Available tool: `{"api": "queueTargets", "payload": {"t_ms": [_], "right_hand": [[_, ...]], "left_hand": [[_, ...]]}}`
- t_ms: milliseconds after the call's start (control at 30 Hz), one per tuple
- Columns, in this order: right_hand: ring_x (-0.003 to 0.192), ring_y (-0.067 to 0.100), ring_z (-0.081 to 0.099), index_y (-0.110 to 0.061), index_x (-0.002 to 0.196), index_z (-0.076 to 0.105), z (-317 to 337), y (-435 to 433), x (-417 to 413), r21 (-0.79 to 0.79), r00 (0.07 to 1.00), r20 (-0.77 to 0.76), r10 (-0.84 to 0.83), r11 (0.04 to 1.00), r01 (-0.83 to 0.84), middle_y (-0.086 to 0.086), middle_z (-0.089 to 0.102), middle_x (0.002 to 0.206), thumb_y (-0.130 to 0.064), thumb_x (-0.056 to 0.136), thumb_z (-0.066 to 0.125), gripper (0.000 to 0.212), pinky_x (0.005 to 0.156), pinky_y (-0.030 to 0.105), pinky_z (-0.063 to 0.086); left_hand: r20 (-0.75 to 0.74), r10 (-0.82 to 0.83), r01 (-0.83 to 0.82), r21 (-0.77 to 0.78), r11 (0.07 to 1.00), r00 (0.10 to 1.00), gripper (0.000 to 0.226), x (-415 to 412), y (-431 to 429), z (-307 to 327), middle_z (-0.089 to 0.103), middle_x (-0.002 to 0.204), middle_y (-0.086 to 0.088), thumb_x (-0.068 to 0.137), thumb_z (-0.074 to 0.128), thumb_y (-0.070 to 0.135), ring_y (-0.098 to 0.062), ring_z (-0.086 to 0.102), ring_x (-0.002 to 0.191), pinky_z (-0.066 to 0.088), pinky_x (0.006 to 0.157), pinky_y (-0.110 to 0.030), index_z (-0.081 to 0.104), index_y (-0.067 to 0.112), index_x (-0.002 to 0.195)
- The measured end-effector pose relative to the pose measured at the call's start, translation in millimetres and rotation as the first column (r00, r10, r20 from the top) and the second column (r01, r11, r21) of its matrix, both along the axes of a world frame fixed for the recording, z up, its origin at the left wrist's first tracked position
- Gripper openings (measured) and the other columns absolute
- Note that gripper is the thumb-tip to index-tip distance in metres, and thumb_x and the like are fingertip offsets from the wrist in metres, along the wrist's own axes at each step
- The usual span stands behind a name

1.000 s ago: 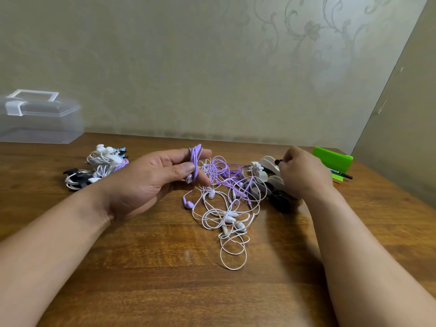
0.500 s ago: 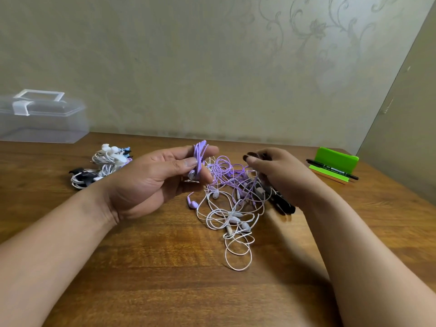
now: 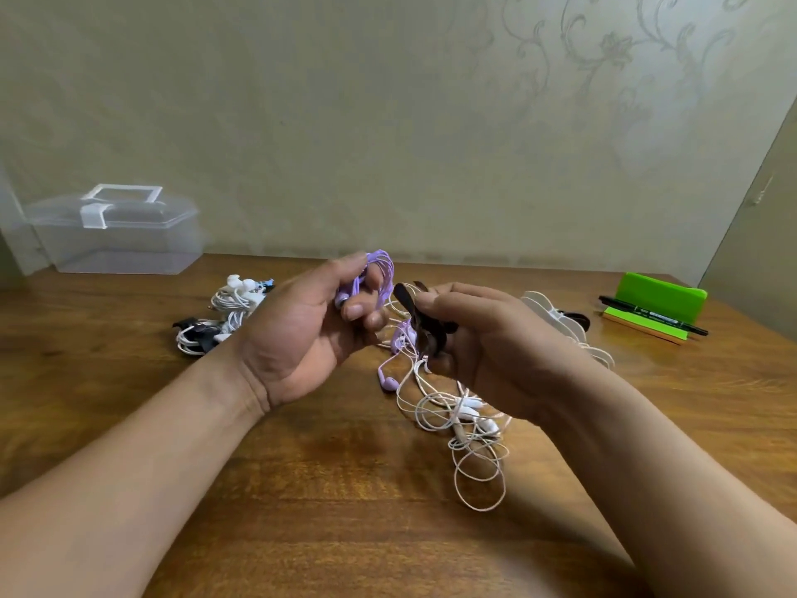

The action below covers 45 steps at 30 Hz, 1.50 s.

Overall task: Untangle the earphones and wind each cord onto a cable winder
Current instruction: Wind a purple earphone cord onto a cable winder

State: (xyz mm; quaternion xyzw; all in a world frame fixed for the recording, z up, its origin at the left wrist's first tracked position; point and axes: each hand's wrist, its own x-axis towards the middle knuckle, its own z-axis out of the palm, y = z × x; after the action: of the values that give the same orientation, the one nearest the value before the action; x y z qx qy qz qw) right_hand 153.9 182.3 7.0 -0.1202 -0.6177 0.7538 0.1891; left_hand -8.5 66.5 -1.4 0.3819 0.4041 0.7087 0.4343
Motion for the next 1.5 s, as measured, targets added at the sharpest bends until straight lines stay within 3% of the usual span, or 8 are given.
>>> {"api": "queueTargets", "payload": {"t_ms": [267,467,633,900,1133,1300,1400,1500], "right_hand": [[0.058,0.014,0.055,-0.005,0.109,0.057,-1,-10,-5,-0.03,1.0,-0.008,0.017,0.999,-0.017,0.014,0.063,0.081,-0.017,0.081,0.07,0.033,0.051,0.021,0.039],[0.056,0.016,0.059,-0.006,0.1,0.053,-5,-11,-7,-0.013,0.994,-0.012,-0.11,0.994,0.11,0.011,0.064,0.071,-0.008,0.099,0.064,0.01,0.052,0.025,0.036],[0.056,0.016,0.056,-0.005,0.109,0.057,-3,-7,-5,0.163,0.991,0.073,-0.11,0.982,0.097,0.01,0.065,0.072,-0.01,0.097,0.07,0.018,0.044,0.021,0.039],[0.065,0.019,0.063,-0.003,0.115,0.058,-4,-5,-2,0.126,0.998,-0.014,-0.055,0.99,0.056,0.019,0.065,0.086,-0.005,0.097,0.067,0.02,0.052,0.023,0.047],[0.083,0.026,0.073,0.002,0.112,0.061,-8,-7,-7,-0.132,0.982,-0.168,0.082,0.986,-0.105,0.02,0.07,0.093,-0.009,0.09,0.063,0.024,0.074,0.029,0.063],[0.077,0.019,0.065,-0.007,0.113,0.066,-8,7,-5,-0.078,0.997,-0.083,-0.007,0.997,0.001,0.014,0.065,0.099,-0.027,0.088,0.071,0.032,0.07,0.026,0.052],[0.076,0.021,0.066,-0.003,0.126,0.061,-7,11,-1,-0.002,0.994,-0.102,-0.026,1.0,0.026,0.015,0.067,0.1,-0.026,0.092,0.069,0.042,0.068,0.03,0.048],[0.068,0.018,0.064,0.003,0.129,0.056,-3,9,2,0.125,0.991,-0.127,-0.045,0.99,0.061,0.013,0.065,0.089,-0.027,0.095,0.065,0.046,0.06,0.026,0.05]], "left_hand": [[-0.188,0.059,-0.054,0.032,0.998,0.98,0.031,5,4,-6,0.031,0.061,-0.003,0.101,0.042,0.027,-0.023,0.034,0.067,0.046,0.065,-0.029,0.05,0.014,0.074],[-0.369,0.12,-0.114,0.039,0.993,0.922,0.026,14,7,-10,0.032,0.063,-0.003,0.095,0.043,0.029,-0.022,0.034,0.064,0.037,0.07,-0.04,0.046,0.01,0.077],[-0.581,0.232,-0.207,0.11,0.972,0.78,0.033,15,3,-9,0.034,0.064,-0.008,0.093,0.043,0.025,-0.023,0.037,0.066,0.037,0.066,-0.033,0.039,-0.003,0.076],[-0.683,0.32,-0.212,0.24,0.947,0.657,0.027,16,-1,-10,0.04,0.063,0.003,0.089,0.045,0.036,-0.023,0.035,0.064,0.033,0.058,-0.034,0.042,0.02,0.066],[-0.669,0.293,-0.166,0.249,0.954,0.683,0.03,14,-7,-6,0.046,0.068,-0.003,0.092,0.054,0.028,-0.014,0.042,0.066,0.037,0.062,-0.031,0.047,0.004,0.076],[-0.703,0.095,-0.043,0.092,0.995,0.704,0.025,16,-10,0,0.048,0.076,0.005,0.092,0.067,0.019,-0.009,0.047,0.073,0.044,0.069,-0.022,0.046,0.009,0.083],[-0.564,-0.016,0.05,0.046,0.998,0.825,0.029,14,-11,1,0.054,0.083,-0.01,0.095,0.062,0.014,-0.019,0.053,0.081,0.051,0.08,-0.031,0.047,-0.009,0.1],[-0.398,-0.104,0.127,0.032,0.991,0.911,0.018,14,-12,3,0.053,0.083,-0.008,0.095,0.059,0.012,-0.019,0.053,0.078,0.051,0.077,-0.031,0.052,-0.003,0.103]]}}
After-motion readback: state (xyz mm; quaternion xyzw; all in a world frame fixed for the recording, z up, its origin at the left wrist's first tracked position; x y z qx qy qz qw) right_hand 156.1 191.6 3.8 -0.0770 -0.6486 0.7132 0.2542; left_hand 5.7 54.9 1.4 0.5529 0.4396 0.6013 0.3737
